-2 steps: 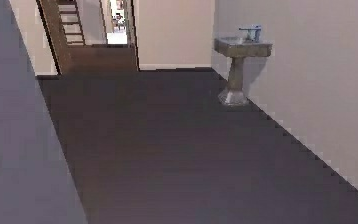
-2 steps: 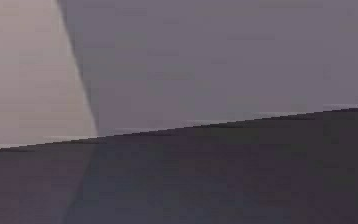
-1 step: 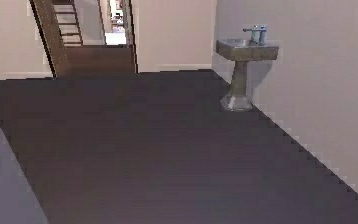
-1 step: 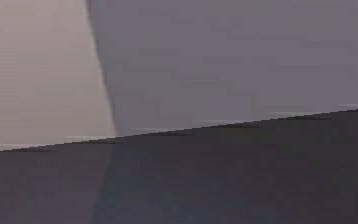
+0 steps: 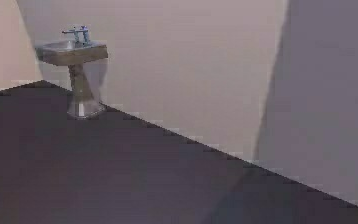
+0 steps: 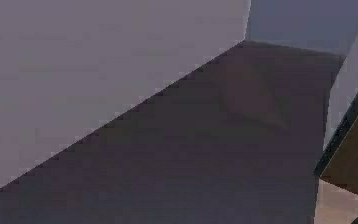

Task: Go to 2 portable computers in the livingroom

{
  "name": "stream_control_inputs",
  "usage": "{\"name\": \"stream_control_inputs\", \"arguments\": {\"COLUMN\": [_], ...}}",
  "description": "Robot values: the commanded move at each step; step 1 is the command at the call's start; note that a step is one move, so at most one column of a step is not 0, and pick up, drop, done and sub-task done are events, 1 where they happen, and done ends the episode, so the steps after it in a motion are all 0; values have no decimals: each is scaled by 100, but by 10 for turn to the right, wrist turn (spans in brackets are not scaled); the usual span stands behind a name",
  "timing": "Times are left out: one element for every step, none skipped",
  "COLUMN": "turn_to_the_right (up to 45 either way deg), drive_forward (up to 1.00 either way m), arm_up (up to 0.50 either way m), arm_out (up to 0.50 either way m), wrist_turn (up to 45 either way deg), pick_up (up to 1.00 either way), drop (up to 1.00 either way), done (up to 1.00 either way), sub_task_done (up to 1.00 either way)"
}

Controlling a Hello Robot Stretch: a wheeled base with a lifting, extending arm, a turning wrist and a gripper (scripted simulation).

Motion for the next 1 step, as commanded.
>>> {"name": "stream_control_inputs", "arguments": {"turn_to_the_right": [330], "drive_forward": [0], "arm_up": [0], "arm_out": [0], "wrist_turn": [0], "pick_up": [0], "drop": [0], "done": [0], "sub_task_done": [0]}}
